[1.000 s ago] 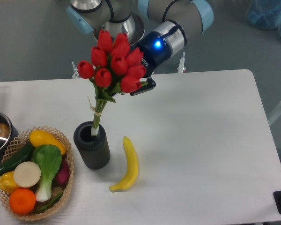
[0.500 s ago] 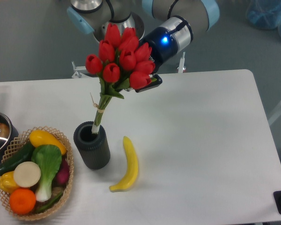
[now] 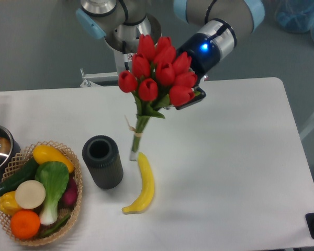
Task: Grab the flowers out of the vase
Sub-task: 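Carry the tulips up and away from the vase, clearing the stems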
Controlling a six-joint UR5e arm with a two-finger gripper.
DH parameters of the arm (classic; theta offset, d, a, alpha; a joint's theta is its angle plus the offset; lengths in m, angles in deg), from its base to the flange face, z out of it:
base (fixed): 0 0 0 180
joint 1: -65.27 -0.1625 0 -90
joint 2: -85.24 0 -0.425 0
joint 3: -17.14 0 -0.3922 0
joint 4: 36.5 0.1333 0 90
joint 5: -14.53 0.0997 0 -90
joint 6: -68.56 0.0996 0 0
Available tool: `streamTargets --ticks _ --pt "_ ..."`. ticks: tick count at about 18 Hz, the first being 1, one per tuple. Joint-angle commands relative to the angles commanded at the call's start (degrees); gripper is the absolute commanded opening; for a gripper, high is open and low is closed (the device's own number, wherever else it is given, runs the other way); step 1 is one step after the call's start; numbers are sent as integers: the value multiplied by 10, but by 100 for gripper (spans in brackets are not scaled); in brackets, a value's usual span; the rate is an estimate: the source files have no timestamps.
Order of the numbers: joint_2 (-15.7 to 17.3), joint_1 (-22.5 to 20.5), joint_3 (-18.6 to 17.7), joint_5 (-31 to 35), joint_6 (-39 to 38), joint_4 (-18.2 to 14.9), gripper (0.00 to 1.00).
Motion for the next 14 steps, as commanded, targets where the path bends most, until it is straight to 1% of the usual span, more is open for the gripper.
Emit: streamTargets --ticks 2,4,14 --pt "0 2 3 40 8 1 49" --pt "-3 3 7 56 7 1 49" --pt "3 -2 -3 62 4 -1 49"
